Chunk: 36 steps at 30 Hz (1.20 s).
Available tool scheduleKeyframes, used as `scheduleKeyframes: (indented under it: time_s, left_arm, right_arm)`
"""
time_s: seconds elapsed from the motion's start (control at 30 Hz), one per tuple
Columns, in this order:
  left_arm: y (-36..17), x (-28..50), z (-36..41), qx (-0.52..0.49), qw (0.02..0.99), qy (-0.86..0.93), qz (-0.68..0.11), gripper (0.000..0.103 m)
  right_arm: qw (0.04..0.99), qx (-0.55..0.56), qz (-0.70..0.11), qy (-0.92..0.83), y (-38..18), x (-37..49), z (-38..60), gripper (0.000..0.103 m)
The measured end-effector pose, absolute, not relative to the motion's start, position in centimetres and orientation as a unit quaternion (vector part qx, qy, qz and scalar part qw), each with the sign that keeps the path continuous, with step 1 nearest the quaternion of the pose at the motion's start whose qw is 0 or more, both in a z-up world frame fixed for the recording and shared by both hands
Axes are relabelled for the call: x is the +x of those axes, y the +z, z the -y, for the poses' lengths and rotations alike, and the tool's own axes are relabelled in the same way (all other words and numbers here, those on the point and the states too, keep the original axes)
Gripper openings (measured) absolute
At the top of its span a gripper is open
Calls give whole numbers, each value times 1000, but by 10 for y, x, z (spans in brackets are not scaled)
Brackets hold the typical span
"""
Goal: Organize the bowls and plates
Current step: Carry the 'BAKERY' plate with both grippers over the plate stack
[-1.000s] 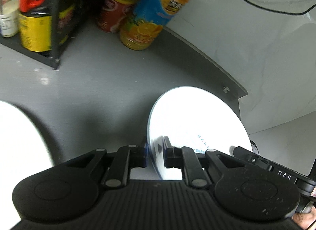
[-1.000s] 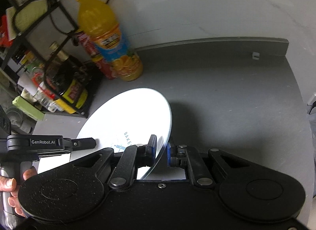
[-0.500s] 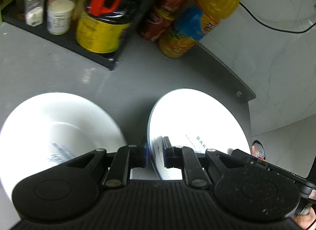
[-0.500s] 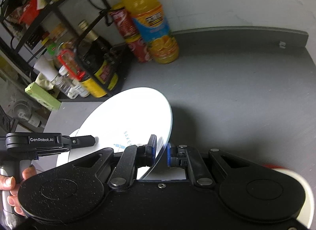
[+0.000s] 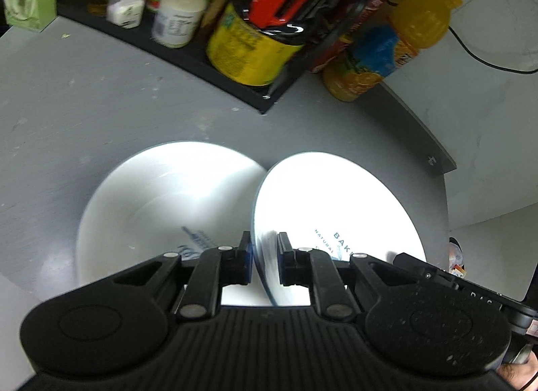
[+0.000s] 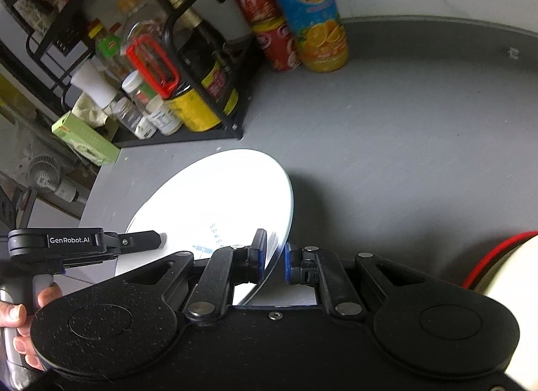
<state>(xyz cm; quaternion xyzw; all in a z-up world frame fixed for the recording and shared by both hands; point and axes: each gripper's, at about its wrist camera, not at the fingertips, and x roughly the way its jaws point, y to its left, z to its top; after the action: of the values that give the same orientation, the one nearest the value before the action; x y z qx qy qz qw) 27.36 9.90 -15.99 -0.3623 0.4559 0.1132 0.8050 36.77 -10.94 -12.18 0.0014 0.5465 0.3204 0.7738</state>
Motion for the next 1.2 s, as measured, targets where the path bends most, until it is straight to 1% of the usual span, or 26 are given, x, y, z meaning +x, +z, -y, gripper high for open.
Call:
scheduleKeyframes:
  time_s: [0.5, 1.0, 1.2]
  left_arm:
    - [-189, 245, -124, -384, 782, 142, -470, 12]
    - [-210, 242, -131, -402, 757, 179, -483, 18]
    - [-215, 241, -127, -387, 752, 201, -493, 21]
  right_arm:
    - [756, -39, -561, 335, -135, 354, 79, 10]
    - [744, -67, -561, 357, -142, 354, 65, 9]
    - [740, -69, -562, 364, -148, 353, 62, 9]
